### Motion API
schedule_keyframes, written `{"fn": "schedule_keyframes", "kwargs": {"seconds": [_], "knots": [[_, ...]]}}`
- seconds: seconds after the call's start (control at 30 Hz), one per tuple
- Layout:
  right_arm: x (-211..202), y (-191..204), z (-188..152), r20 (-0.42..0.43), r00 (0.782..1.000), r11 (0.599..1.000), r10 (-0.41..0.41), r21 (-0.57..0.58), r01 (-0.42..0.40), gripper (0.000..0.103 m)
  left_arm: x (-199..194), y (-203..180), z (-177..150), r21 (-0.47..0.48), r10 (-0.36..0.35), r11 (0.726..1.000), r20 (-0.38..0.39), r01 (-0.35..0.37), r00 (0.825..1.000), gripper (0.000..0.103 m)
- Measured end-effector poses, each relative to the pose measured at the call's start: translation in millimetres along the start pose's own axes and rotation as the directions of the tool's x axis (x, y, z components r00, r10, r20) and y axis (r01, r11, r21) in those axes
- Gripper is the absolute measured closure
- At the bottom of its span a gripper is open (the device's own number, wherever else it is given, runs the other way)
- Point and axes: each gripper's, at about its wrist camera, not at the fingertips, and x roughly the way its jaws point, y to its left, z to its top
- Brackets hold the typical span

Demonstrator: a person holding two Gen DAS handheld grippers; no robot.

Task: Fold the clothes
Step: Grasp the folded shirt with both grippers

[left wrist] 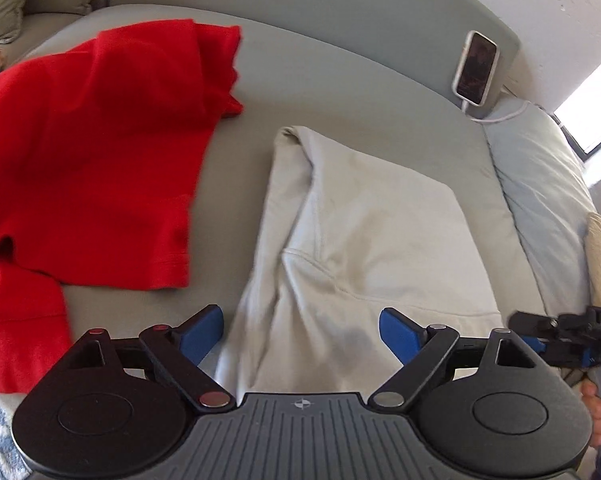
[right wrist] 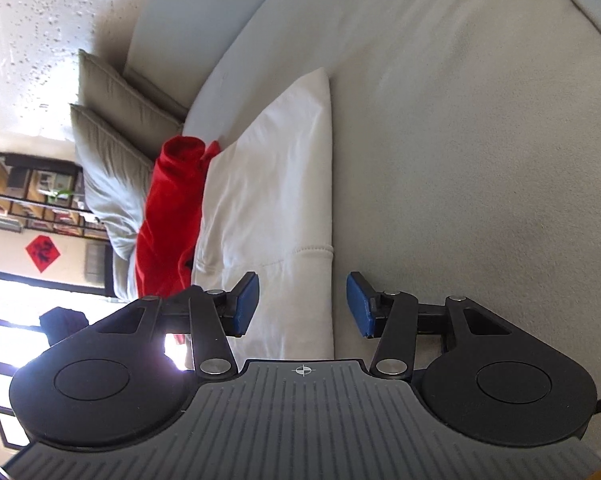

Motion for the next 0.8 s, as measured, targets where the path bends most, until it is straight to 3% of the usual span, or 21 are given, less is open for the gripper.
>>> {"fn": "schedule_keyframes", "kwargs": {"seconds": [0.1, 0.2, 0.23, 0.27, 0.3, 0.33, 0.4, 0.47, 0.63, 0.8], "knots": [[14, 3, 10, 0.013, 1.0, 1.0, 0.015, -0.013, -0.014, 0.052, 14, -9, 6, 0.042, -0.042, 0.998, -0.04, 0.043, 0.998, 0.015], [27, 10, 20, 0.047, 0.999, 0.999, 0.005, -0.048, -0.003, 0.052, 21, -14, 11, 0.055, -0.038, 0.998, -0.05, 0.041, 0.998, 0.014], [31, 12, 21, 0.058, 0.998, 0.998, -0.003, -0.066, 0.007, 0.054, 20, -17, 11, 0.063, -0.016, 0.998, -0.048, 0.019, 0.999, 0.017], [35, 14, 23, 0.071, 0.997, 0.996, -0.012, -0.083, 0.018, 0.057, 18, -20, 10, 0.075, 0.016, 0.997, -0.044, -0.013, 0.999, 0.031], [36, 15, 23, 0.086, 0.995, 0.995, -0.041, -0.085, 0.048, 0.069, 14, -24, 9, 0.091, 0.042, 0.995, -0.036, -0.039, 0.998, 0.048], [37, 16, 24, 0.102, 0.992, 0.993, -0.069, -0.086, 0.077, 0.088, 10, -30, 6, 0.11, 0.065, 0.992, -0.024, -0.062, 0.998, 0.055], [37, 19, 21, 0.12, 0.989, 0.99, -0.088, -0.097, 0.1, 0.092, 3, -41, 2, 0.15, 0.109, 0.983, 0.007, -0.109, 0.994, 0.076], [32, 29, 13, 0.16, 0.98, 0.979, -0.117, -0.147, 0.141, 0.094, -5, -54, -4, 0.191, 0.15, 0.969, 0.056, -0.159, 0.987, 0.085], [3, 63, -11, 0.255, 0.954, 0.941, -0.156, -0.257, 0.222, 0.098, -33, -87, -19, 0.22, 0.174, 0.953, 0.166, -0.209, 0.971, 0.096], [-52, 81, -33, 0.303, 0.943, 0.934, -0.14, -0.277, 0.228, 0.099, -62, -126, -35, 0.257, 0.113, 0.953, 0.189, -0.16, 0.975, 0.096]]}}
